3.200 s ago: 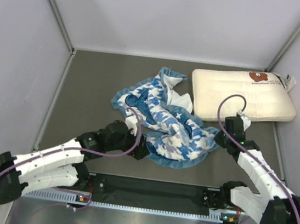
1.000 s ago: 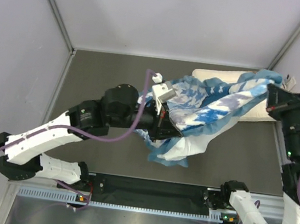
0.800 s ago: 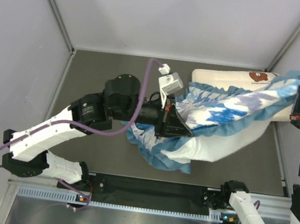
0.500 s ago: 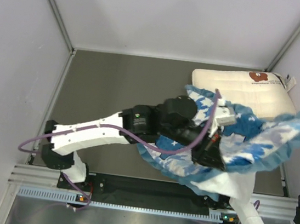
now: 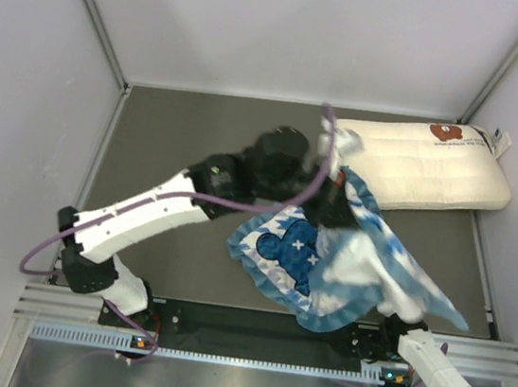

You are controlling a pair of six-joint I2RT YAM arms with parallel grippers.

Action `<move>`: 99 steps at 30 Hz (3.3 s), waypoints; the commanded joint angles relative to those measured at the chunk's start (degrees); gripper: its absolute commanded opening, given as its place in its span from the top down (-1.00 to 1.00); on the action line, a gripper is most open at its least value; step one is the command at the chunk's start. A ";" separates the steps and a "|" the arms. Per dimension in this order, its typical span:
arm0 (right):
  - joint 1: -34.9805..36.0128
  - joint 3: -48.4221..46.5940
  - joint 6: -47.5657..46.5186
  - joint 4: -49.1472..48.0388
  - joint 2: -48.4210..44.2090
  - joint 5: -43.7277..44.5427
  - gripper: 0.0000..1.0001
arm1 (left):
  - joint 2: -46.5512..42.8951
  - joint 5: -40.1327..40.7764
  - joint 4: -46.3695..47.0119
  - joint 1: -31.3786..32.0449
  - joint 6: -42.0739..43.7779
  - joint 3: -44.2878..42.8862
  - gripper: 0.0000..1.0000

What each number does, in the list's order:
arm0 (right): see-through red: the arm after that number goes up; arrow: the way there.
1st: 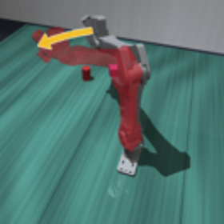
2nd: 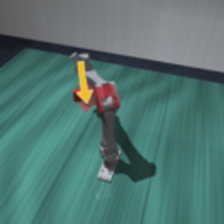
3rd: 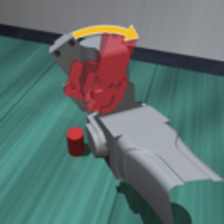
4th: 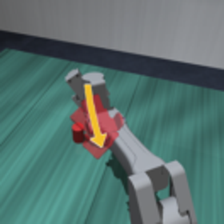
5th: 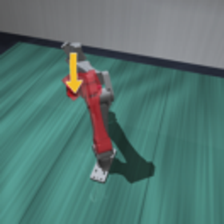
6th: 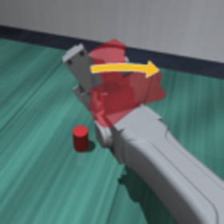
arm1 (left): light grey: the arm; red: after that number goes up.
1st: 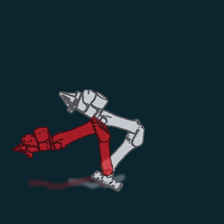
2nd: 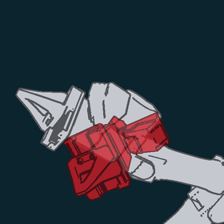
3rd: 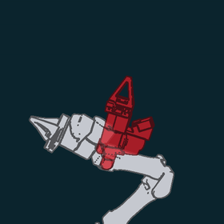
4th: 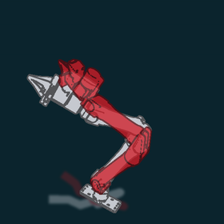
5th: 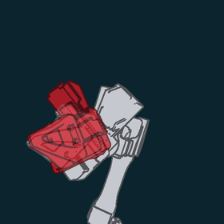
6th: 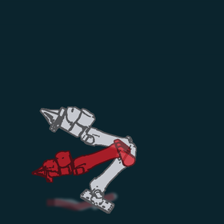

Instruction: Put the pillow into the pillowcase

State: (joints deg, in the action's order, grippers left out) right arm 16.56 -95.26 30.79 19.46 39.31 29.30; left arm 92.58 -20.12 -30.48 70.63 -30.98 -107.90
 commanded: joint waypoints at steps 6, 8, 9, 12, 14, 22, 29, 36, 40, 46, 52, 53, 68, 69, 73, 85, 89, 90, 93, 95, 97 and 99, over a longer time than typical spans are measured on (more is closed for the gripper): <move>0.67 20.25 6.21 13.93 0.94 -16.77 -0.60 | -19.18 -5.88 -0.54 -23.60 1.71 21.48 1.00; 0.76 24.93 7.10 13.67 0.68 -20.84 -0.75 | -21.98 -9.56 -0.55 -23.70 3.21 29.09 1.00; 0.76 29.13 6.75 13.32 0.33 -23.65 -0.78 | -22.96 -10.98 0.85 -23.52 3.56 32.10 1.00; 0.84 36.26 5.25 12.88 -0.63 -25.78 -0.83 | -26.82 -12.58 1.56 -23.52 5.14 43.53 1.00; 0.76 39.35 4.81 12.79 -1.34 -26.83 -0.84 | -29.02 -7.87 0.17 -23.61 6.81 49.61 1.00; 0.84 52.01 7.26 7.70 -0.20 -36.49 -0.99 | -28.94 3.51 -6.18 -23.52 6.73 56.03 1.00; 2.16 58.96 13.51 0.32 5.50 -41.96 -0.99 | -29.03 2.28 -2.75 -23.61 5.50 57.36 1.00; 5.50 58.79 16.67 -4.69 11.05 -38.71 -1.00 | -29.47 0.69 -1.16 -23.43 4.97 58.15 1.00; 7.43 57.56 17.29 -8.11 16.48 -35.72 -0.93 | -29.64 2.10 -1.78 -23.52 5.23 58.15 1.00; 9.99 55.19 17.82 -12.17 22.56 -36.15 0.37 | -30.35 7.45 -3.26 -23.61 4.79 57.54 1.00; 11.48 46.16 15.19 -10.33 23.09 -35.63 1.00 | -31.93 23.79 -6.61 -25.27 3.91 54.55 1.00; 11.65 45.00 14.66 -10.24 22.40 -35.37 1.00 | -32.10 25.64 -6.18 -26.06 4.17 54.46 1.00; 11.48 27.42 -0.81 -23.74 0.35 -41.94 1.00 | -42.47 -12.65 6.30 -28.79 14.11 39.61 1.00; 11.57 26.98 -0.64 -25.25 -0.89 -42.74 1.00 | -44.39 -16.23 9.35 -28.79 13.93 39.00 1.00; 11.65 20.41 -0.99 -26.67 -5.11 -45.03 1.00 | -47.92 -19.43 19.36 -28.79 11.83 38.90 1.00; 11.57 12.57 -8.81 -21.93 -12.59 -34.66 1.00 | -31.59 -14.97 39.19 -13.55 9.51 30.13 1.00; 11.57 9.66 -9.43 -23.07 -12.42 -34.92 1.00 | -24.56 -8.80 32.34 -3.59 18.66 20.04 1.00; 11.57 8.96 -9.52 -23.24 -12.33 -34.92 1.00 | -24.11 -7.23 31.80 -0.87 20.68 18.96 1.00; 11.57 6.15 -10.13 -23.59 -12.50 -34.93 1.00 | -23.85 -2.24 30.66 4.31 24.82 15.71 1.00; 11.57 4.30 -11.27 -23.68 -12.42 -34.49 1.00 | -23.41 1.99 27.15 7.66 29.98 12.73 1.00; 11.66 3.25 -12.24 -23.42 -12.07 -32.65 1.00 | -22.62 7.45 24.60 11.36 32.64 10.79 1.00; 11.66 2.98 -13.82 -22.28 -11.36 -30.98 1.00 | -21.47 10.95 23.45 11.72 33.36 8.41 1.00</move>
State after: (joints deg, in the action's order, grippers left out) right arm 27.75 -90.39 20.21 0.27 27.35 -6.20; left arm 71.42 -18.61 -4.95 81.21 -4.03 -95.09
